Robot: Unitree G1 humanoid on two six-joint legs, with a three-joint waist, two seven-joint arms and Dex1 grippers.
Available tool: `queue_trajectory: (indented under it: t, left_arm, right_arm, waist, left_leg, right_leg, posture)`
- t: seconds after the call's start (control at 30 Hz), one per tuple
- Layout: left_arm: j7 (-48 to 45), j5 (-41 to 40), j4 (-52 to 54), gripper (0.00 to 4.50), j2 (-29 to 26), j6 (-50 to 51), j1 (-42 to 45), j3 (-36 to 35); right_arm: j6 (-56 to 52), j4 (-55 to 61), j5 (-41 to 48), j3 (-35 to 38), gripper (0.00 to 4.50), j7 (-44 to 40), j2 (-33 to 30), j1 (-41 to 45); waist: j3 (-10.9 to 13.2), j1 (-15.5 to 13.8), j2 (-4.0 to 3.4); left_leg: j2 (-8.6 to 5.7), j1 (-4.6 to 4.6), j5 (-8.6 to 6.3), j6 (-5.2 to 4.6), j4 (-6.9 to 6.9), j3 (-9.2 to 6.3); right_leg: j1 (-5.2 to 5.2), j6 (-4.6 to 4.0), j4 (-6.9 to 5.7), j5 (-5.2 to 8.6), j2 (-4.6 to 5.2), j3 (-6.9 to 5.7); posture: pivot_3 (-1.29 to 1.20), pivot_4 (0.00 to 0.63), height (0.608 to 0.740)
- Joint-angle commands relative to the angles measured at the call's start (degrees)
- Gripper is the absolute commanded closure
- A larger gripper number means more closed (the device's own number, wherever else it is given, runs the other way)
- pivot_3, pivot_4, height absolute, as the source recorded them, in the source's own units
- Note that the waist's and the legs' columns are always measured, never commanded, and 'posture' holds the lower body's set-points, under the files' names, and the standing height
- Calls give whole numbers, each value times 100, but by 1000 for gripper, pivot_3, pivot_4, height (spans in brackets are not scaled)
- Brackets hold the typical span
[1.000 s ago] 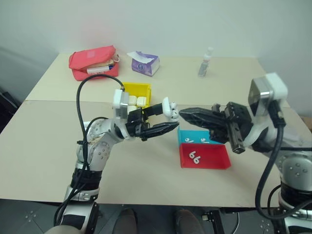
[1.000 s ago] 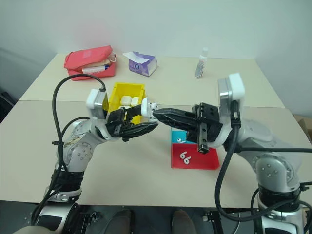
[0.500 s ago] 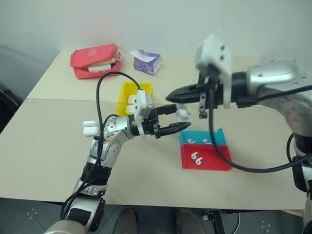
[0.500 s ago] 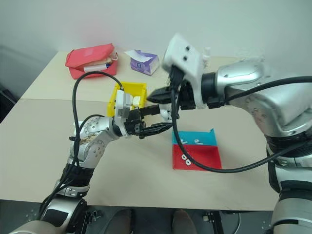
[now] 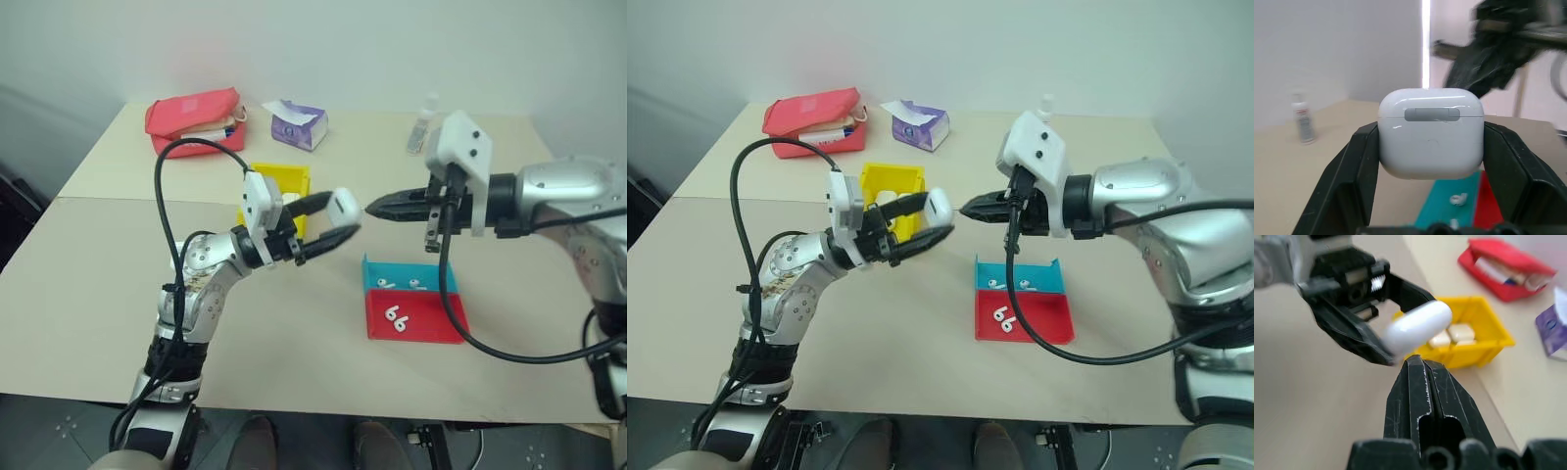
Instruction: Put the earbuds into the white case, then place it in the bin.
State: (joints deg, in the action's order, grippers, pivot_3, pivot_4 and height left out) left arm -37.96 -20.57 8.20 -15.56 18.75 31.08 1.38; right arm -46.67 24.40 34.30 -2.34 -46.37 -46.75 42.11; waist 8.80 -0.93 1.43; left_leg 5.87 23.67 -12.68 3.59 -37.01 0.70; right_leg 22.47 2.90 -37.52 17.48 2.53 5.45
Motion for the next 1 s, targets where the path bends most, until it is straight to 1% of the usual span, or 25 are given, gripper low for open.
queue_trajectory:
  t: [0.03,0.07,0.13,0.2,0.3,0.37,0.4,0.47,0.57,0.63,0.7,0.77,0.87,0.93,1.0]
  left_arm:
    - [1500,1097,-397,1696,65,-152,74,-111]
    - [1849,1342,-632,1696,104,-124,142,-101]
    - [2238,1584,-1011,1696,191,-143,298,-109]
    - [2612,1849,-1577,1696,290,-263,569,-69]
    - [2898,2163,-2223,1696,359,-417,875,51]
    - [2875,2133,-2506,969,437,-119,1086,51]
    - [2893,2201,-2666,752,454,-258,1141,95]
    - [2947,2293,-2850,110,479,-480,1192,127]
    - [2844,2266,-2681,49,435,-848,1054,75]
    - [2590,2127,-2307,49,311,-852,892,2]
    - [2045,1671,-1596,49,71,-500,628,-208]
    - [1403,1177,-762,49,-356,-40,266,-394]
    - [464,462,472,49,-1273,562,-483,-733]
    - [-103,-30,1127,49,-1884,861,-1013,-1071]
    - [-701,-506,1688,49,-2432,978,-1687,-1532]
  right_arm:
    - [227,468,-323,220,4442,670,296,-596]
    - [248,589,-391,173,4442,780,381,-763]
    - [247,789,-459,134,4442,902,491,-952]
    - [104,916,-309,219,4442,991,637,-1054]
    - [10,1023,-257,247,4442,1062,712,-1104]
    - [0,1041,-303,223,4500,1076,677,-1117]
    - [-16,1030,-309,223,4500,1084,660,-1118]
    - [-30,1010,-322,224,4500,1090,633,-1125]
    - [-49,1013,-331,236,4500,1096,611,-1156]
    - [-19,1012,-338,254,4500,1082,593,-1215]
    - [117,1014,-434,254,4500,1083,576,-1360]
    - [339,991,-616,246,4500,1102,577,-1617]
    - [826,884,-850,340,4500,995,575,-2249]
    - [1232,796,-1007,416,4500,928,596,-2654]
    - [1476,796,-1010,528,4500,697,482,-3000]
  waist:
    - [0,-13,1]
    - [0,-15,1]
    - [0,-13,1]
    - [0,-13,1]
    - [0,-20,1]
    - [0,-17,1]
    - [0,-17,1]
    - [0,-16,1]
    - [0,8,1]
    - [0,22,1]
    - [0,34,1]
    - [0,49,0]
    - [-1,72,-1]
    - [0,79,0]
    - [1,80,1]
  left_leg:
    - [0,0,0,0,-5,-3]
    - [-1,-3,0,0,-5,-2]
    - [-1,-4,1,1,-6,-1]
    - [-2,-4,2,3,-6,-1]
    - [-2,-4,4,6,-5,-3]
    - [-4,-4,4,7,-3,-2]
    - [-4,-4,4,7,-1,-2]
    - [-4,-5,4,7,3,-2]
    - [-4,-4,6,11,5,-2]
    - [-4,-5,8,13,6,-2]
    - [-3,-7,8,15,7,-1]
    - [-3,-9,11,18,11,0]
    - [-1,-16,13,22,18,0]
    - [-1,-19,13,23,18,3]
    - [-1,-27,13,23,17,6]
  right_leg:
    - [-3,0,1,0,0,-2]
    - [-4,0,-1,0,1,0]
    - [-1,0,-7,-1,0,0]
    - [0,0,-10,0,0,0]
    - [-1,0,-10,0,-1,-3]
    - [-2,1,-7,0,0,-3]
    - [-2,0,-5,-1,0,-3]
    - [-2,1,-4,0,0,-3]
    - [-1,0,-4,0,-1,-3]
    - [-1,0,-5,-1,-1,-2]
    - [-1,0,-7,0,-1,-2]
    - [-1,0,-9,0,-1,0]
    - [-2,0,-9,0,-1,1]
    - [-5,1,-7,0,0,1]
    - [-12,2,-8,1,2,3]
  posture:
    - [0,150,740]
    - [0,150,740]
    - [0,150,740]
    - [0,150,740]
    - [0,150,740]
    - [0,150,740]
    - [0,150,740]
    - [0,150,740]
    - [0,150,740]
    - [0,150,740]
    - [0,150,740]
    - [0,150,740]
    - [0,150,740]
    - [0,150,740]
    - [0,150,740]
